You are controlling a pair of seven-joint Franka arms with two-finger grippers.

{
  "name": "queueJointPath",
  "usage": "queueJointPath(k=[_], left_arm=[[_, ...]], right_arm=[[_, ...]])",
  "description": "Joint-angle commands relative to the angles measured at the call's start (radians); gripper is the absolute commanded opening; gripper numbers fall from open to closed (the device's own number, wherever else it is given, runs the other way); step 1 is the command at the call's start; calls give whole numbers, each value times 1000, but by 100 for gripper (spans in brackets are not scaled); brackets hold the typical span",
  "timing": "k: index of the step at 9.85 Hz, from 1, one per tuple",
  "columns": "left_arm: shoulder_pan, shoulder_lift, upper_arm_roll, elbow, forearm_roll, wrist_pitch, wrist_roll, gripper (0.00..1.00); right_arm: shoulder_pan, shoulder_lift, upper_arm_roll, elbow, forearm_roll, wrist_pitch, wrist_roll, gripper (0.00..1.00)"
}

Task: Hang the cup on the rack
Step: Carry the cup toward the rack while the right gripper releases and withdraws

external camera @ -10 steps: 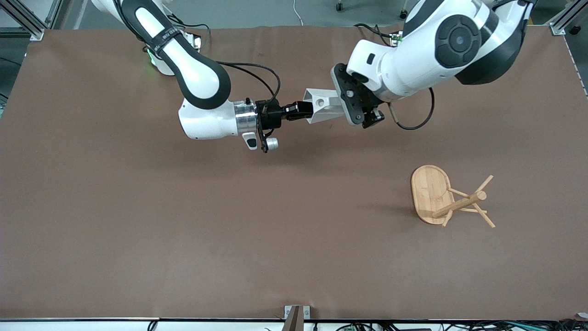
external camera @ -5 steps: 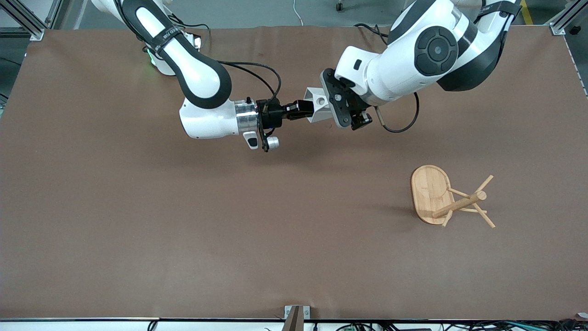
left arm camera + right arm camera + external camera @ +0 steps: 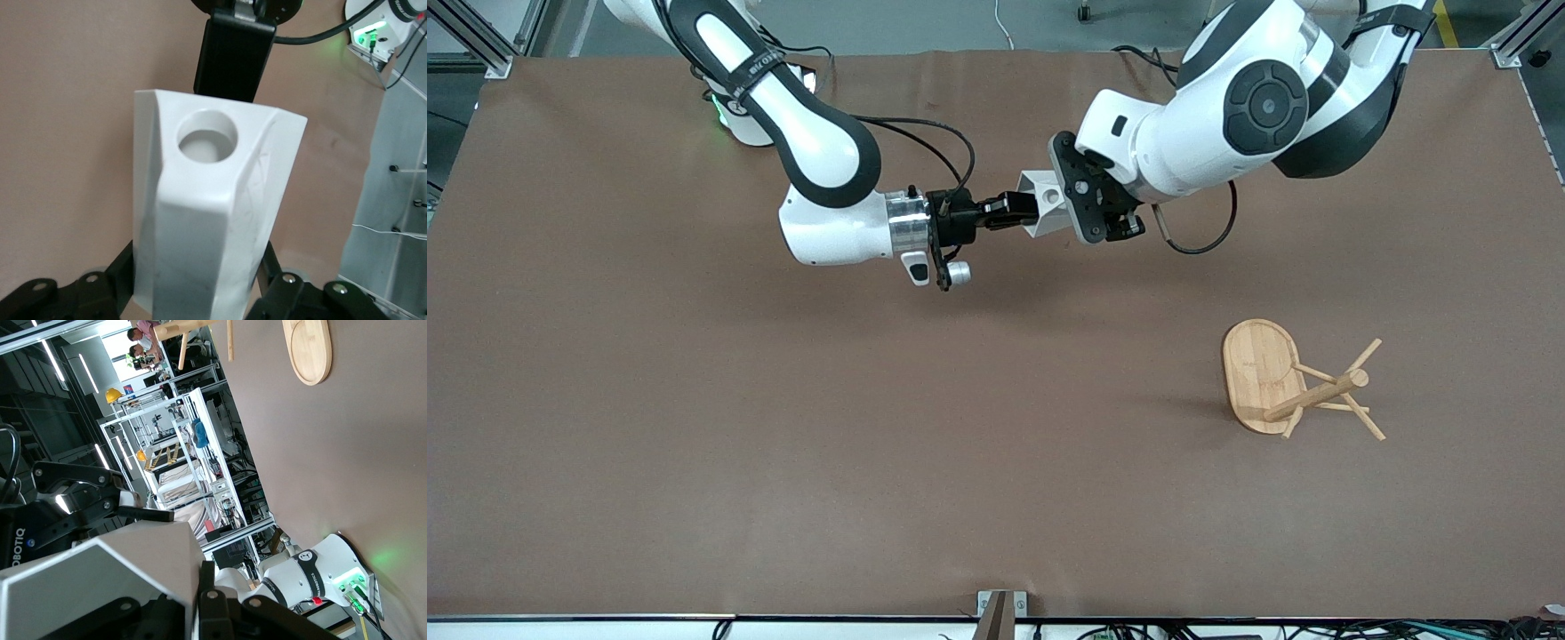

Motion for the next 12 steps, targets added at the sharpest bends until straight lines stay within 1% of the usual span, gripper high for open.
queueJointPath(k=[1, 2, 3, 4, 5, 6, 7, 9, 10, 11, 12], left_arm=[[28, 0, -10, -55, -23, -7, -6, 4], [34, 0, -7, -55, -23, -7, -6, 3], [45, -2, -7, -54, -23, -7, -6, 3], [54, -3, -7, -54, -23, -7, -6, 3], [54, -5, -6, -54, -23, -5, -7, 3], [60, -9, 2, -55, -20, -5, -7, 3], [72, -11, 28, -55, -18, -2, -12, 3], [72, -12, 112, -68, -17, 3, -50, 3], [71, -12, 151, -77, -7, 7, -65, 2], [69, -8, 190, -77, -4, 15, -84, 2], [69, -3, 221, -77, 18, 42, -146, 2]], right_arm=[[-16, -29, 19, -5, 37, 13, -12, 1], [-16, -29, 19, -5, 37, 15, -12, 1], [-16, -29, 19, -5, 37, 13, -12, 3], [-22, -28, 19, -8, 37, 9, -11, 31], [-30, -28, 18, -8, 36, 12, -12, 99], [-55, -26, 16, -8, 34, 8, -6, 100], [-79, -28, 16, -8, 33, 12, -1, 100], [-136, -28, -1, -5, 25, 15, -3, 100], [-177, -28, -19, -5, 21, 15, -4, 100], [-194, -34, -63, -8, -27, 16, -3, 100], [-196, -58, -125, -19, -118, 15, 0, 100]])
